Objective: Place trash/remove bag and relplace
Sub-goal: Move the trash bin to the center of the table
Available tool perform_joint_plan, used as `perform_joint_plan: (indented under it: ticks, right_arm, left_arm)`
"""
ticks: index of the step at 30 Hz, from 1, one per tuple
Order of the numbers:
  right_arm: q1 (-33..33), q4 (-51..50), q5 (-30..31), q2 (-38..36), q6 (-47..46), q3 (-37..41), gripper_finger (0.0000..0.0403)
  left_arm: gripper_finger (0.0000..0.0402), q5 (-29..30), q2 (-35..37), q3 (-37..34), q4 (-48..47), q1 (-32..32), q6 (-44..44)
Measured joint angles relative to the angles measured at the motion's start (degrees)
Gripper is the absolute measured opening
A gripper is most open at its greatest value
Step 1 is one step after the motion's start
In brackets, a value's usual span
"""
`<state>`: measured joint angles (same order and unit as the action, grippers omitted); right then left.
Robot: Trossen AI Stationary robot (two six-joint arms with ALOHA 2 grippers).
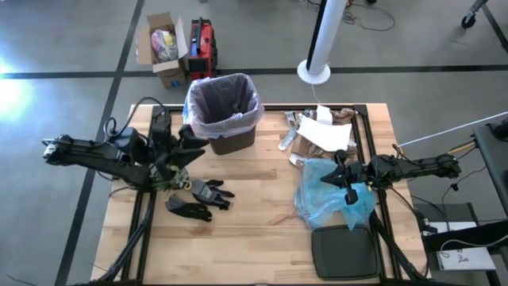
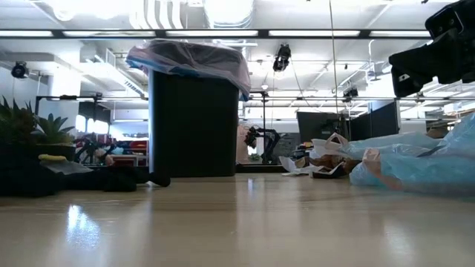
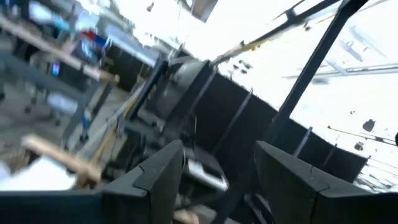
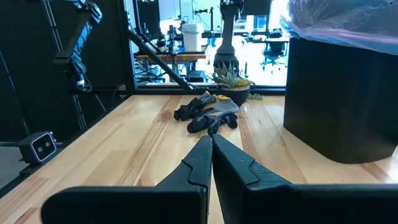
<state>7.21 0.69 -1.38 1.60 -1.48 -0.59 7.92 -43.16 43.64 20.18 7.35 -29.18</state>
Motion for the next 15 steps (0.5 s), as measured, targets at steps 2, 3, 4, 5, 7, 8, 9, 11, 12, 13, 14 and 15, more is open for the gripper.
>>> perform_joint_plan:
  ticks: [2,3,4,5,7,8,9,11,12,13,14,15]
  right_arm:
    - [0.02,0.0,-0.01,0.01,0.0,-0.01,0.0]
    - [0.0,0.0,-0.01,0.01,0.0,-0.01,0.0]
    - [0.01,0.0,-0.01,0.01,0.0,0.0,0.0]
    - [0.01,-0.01,0.0,0.01,0.0,0.0,0.0]
    - [-0.01,-0.02,-0.01,-0.01,0.0,-0.01,0.0]
    - [-0.01,0.0,-0.01,0.01,0.0,0.01,0.0]
    - [0.0,0.0,0.0,0.0,0.0,-0.01,0.0]
    - [0.0,-0.02,-0.01,0.0,0.0,0.0,0.0]
    - [0.02,-0.01,-0.01,0.01,0.0,-0.01,0.0]
    - [0.01,-0.01,0.0,0.0,0.0,-0.01,0.0]
    - [0.02,0.0,-0.01,0.01,0.0,0.01,0.0]
    - [0.02,0.0,-0.01,0.01,0.0,0.01,0.0]
  left_arm:
    - [0.0188,0.92,-3.03,3.71,1.15,0.0,1.52]
    - [0.0188,1.12,-4.68,5.69,1.15,0.0,2.0]
    - [0.0188,1.14,-6.47,7.63,1.16,0.0,2.12]
    - [0.0188,1.14,-8.37,9.56,1.12,0.0,2.01]
    - [0.0188,1.11,-12.01,12.88,0.37,0.06,1.3]
    - [0.0188,0.99,-13.85,14.52,0.17,0.11,1.25]
    - [0.0188,0.77,-15.58,15.89,0.17,0.11,1.58]
    - [0.0188,0.72,-19.23,18.84,-0.01,0.02,3.81]
    - [0.0188,0.72,-21.02,20.37,-0.51,-0.12,4.56]
    - [0.0188,0.7,-22.85,21.91,-1.35,-0.37,4.58]
    - [0.0188,0.7,-24.58,23.49,-2.07,-0.61,4.36]
    - [0.0188,0.72,-26.27,25.26,-3.1,-0.81,4.7]
